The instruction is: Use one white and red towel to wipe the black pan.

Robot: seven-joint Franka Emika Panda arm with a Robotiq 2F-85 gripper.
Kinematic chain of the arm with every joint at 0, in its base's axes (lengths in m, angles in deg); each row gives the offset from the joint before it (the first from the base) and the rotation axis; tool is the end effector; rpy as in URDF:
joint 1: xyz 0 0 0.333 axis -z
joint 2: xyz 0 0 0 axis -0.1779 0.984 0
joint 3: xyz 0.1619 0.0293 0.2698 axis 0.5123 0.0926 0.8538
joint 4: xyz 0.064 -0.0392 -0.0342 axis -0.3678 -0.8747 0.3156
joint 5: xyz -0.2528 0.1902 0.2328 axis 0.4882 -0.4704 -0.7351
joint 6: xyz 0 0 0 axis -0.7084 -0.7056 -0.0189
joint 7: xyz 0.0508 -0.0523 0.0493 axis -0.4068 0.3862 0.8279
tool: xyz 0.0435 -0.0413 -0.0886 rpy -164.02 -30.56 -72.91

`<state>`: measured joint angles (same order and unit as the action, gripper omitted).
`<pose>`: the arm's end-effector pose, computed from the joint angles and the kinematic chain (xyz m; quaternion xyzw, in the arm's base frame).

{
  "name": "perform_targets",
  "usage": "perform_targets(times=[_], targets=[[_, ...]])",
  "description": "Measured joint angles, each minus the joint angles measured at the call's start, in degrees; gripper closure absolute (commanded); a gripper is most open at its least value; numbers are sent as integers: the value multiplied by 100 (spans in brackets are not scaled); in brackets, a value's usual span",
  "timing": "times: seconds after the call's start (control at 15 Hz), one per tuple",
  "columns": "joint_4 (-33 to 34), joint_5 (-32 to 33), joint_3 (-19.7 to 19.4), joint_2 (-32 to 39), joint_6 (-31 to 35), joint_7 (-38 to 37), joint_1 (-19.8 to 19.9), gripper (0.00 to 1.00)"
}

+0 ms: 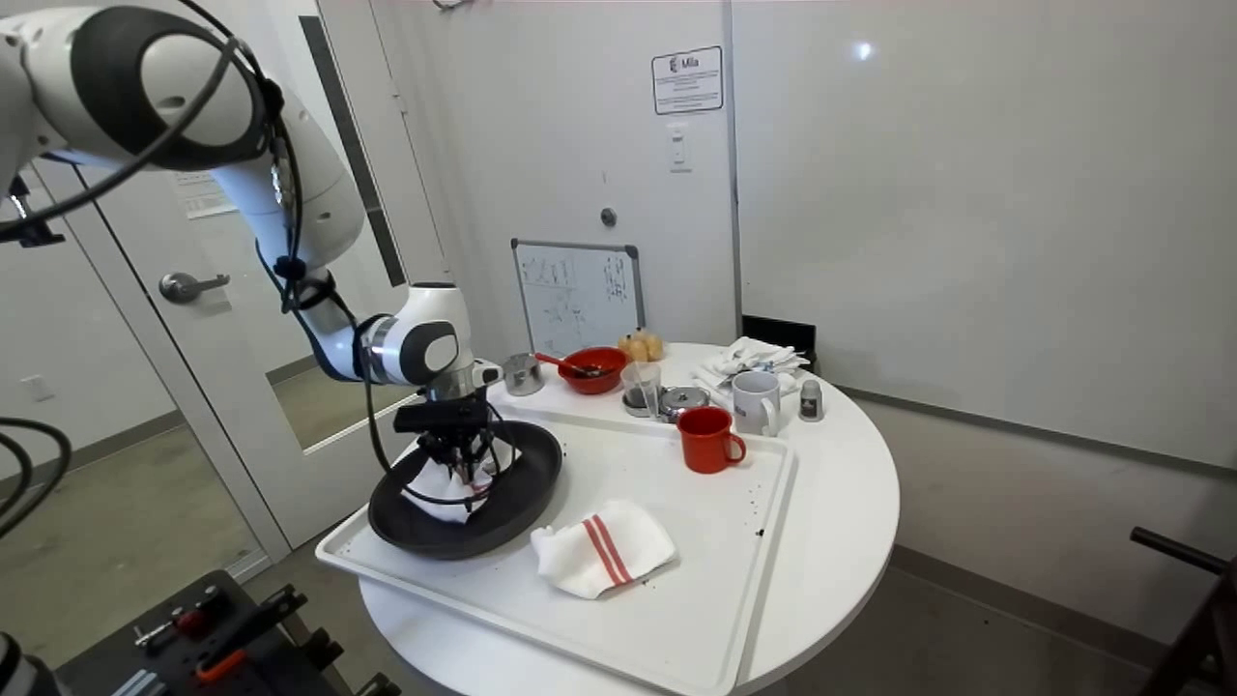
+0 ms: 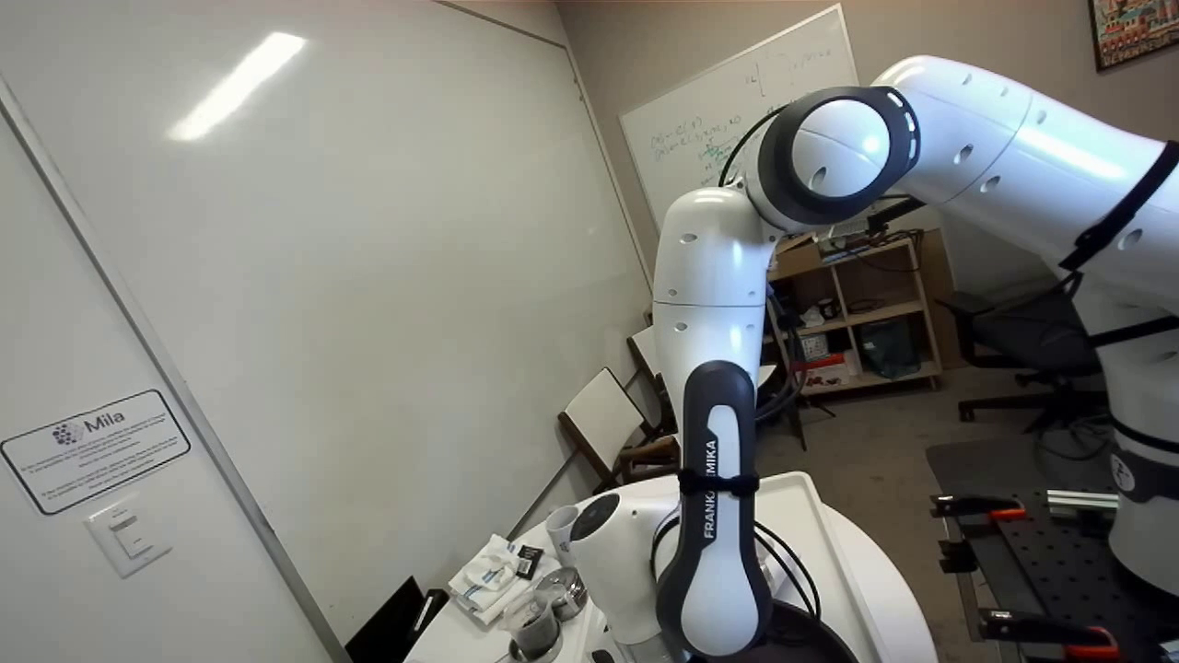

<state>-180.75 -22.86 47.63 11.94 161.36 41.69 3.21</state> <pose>0.5422 0.1783 0.0686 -0.9396 -0.3369 0.0450 0.0397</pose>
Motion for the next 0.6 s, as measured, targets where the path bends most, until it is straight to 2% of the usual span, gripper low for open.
perform_targets(times=[0.33, 0.6], targets=[[-129, -51, -14, -54, 78, -133, 140, 96], [-539, -194, -36, -240, 286, -173, 679, 96]])
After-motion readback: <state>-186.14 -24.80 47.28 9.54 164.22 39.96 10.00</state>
